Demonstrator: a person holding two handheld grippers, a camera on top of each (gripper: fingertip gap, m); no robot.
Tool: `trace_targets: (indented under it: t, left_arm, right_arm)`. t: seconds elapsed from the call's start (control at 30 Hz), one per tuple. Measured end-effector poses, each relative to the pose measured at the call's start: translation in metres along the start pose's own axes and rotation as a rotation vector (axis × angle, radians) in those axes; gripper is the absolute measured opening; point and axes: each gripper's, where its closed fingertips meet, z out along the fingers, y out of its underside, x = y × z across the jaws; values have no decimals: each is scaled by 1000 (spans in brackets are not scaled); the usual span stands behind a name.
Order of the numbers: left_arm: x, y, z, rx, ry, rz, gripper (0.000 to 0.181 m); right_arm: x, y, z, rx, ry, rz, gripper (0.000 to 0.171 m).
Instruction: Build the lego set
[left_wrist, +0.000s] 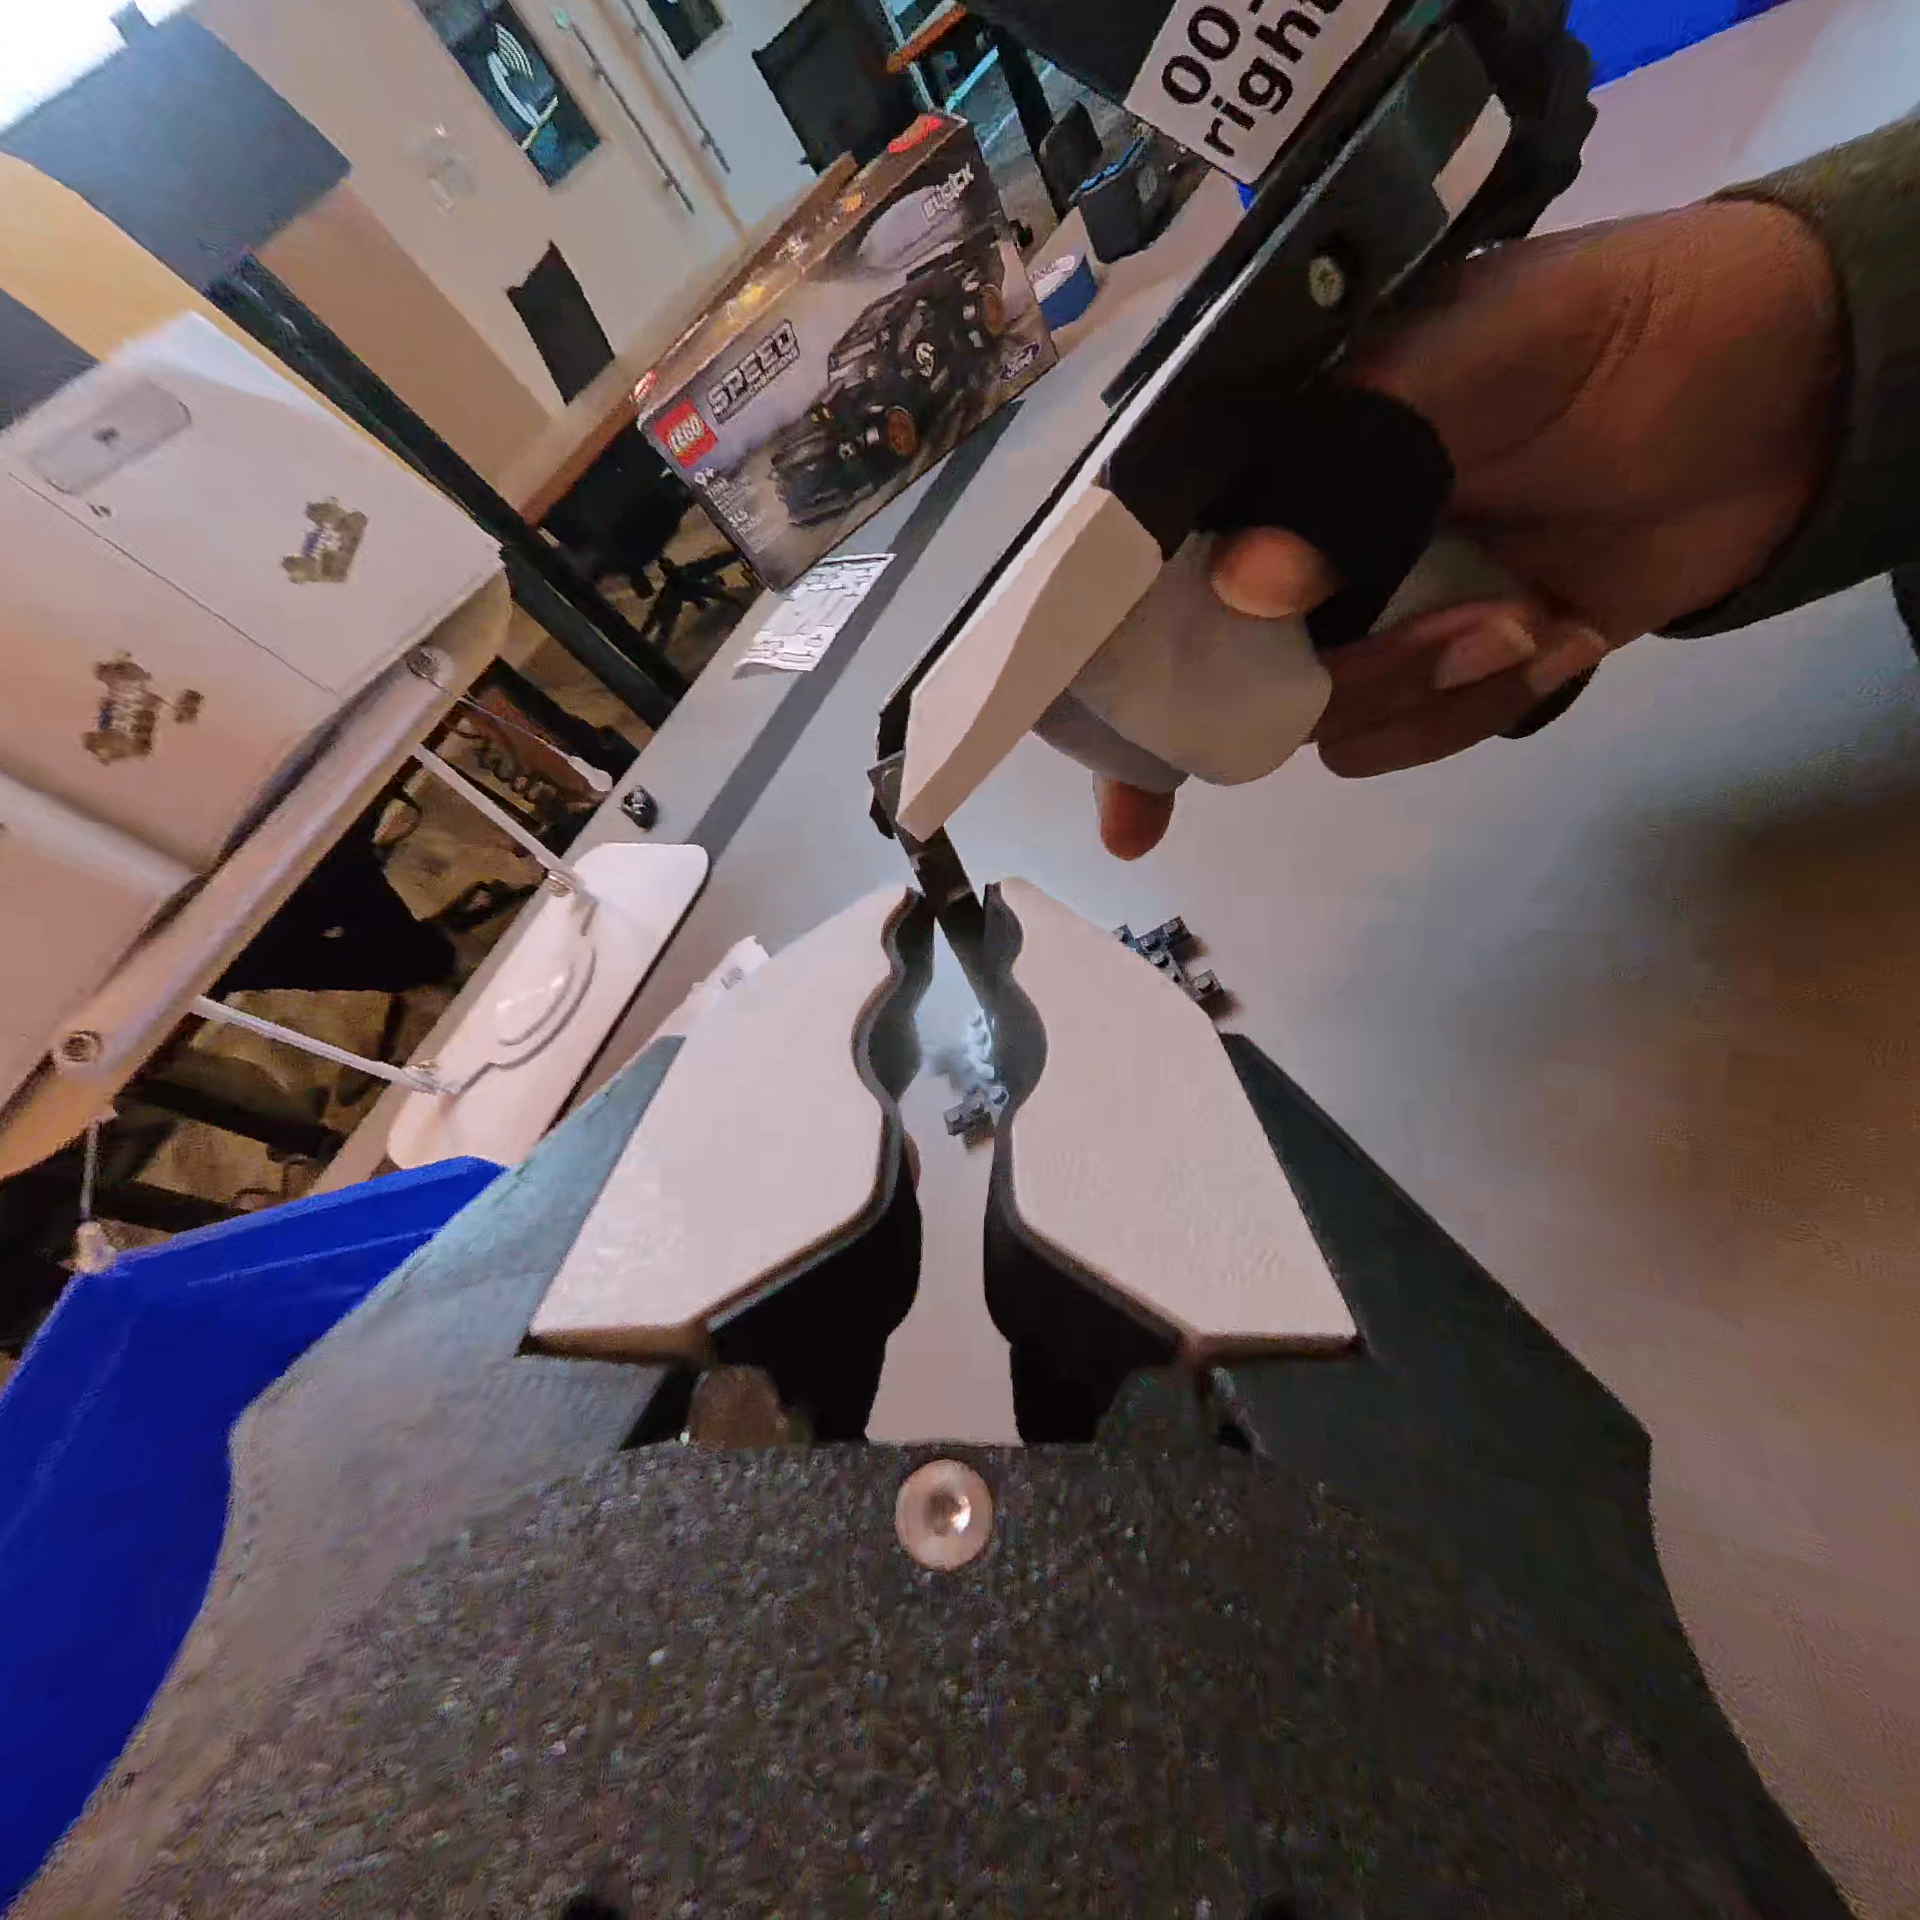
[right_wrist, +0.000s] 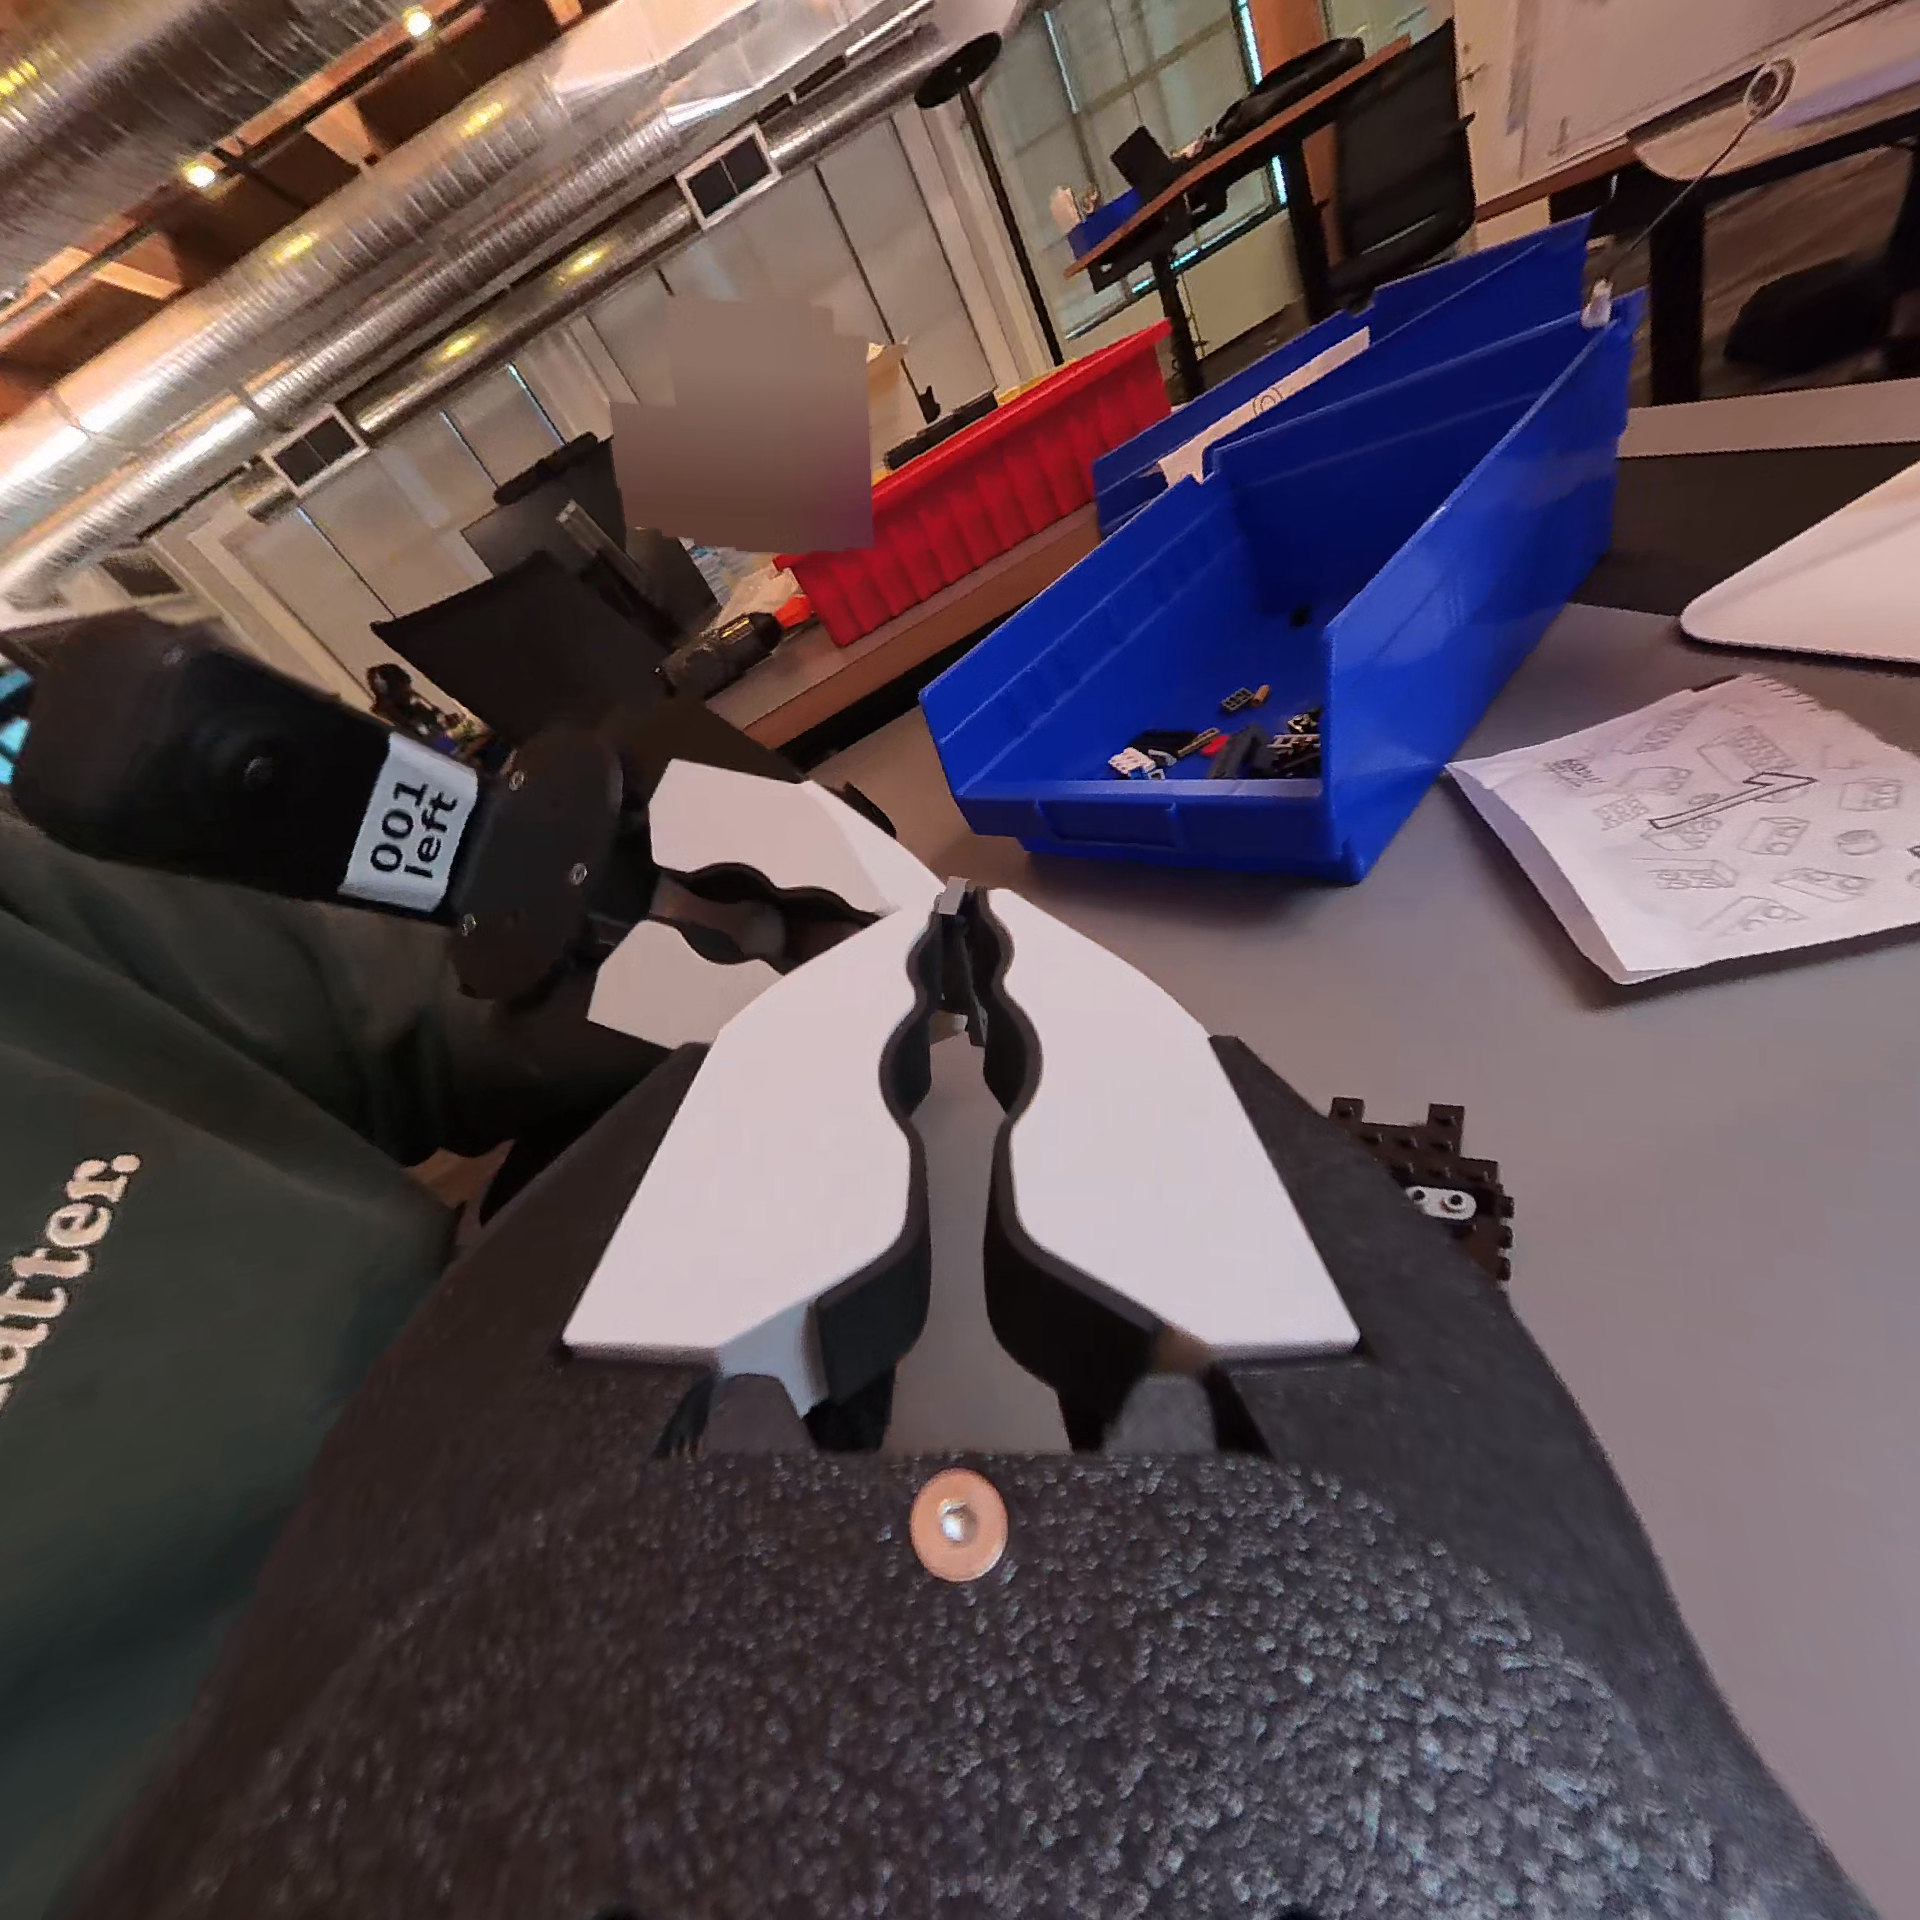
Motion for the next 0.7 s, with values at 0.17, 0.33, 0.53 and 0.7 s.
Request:
trace_targets:
  t: [0.17, 0.33, 0.53, 0.7]
  left_arm:
    - [6, -8, -7, 104, 133, -143, 10]
    - [14, -23, -27, 242, 470, -549, 9]
    - [16, -9, -22, 179, 421, -463, 7]
    - [26, -14, -30, 200, 515, -449, 6]
  right_arm:
    - [-6, 2, -4, -17, -124, 84, 5]
    - [-29, 1, -6, -26, -212, -91, 6]
    - [-21, 9, -1, -67, -98, -196, 5]
    - [-36, 11, -4, -74, -244, -120, 6]
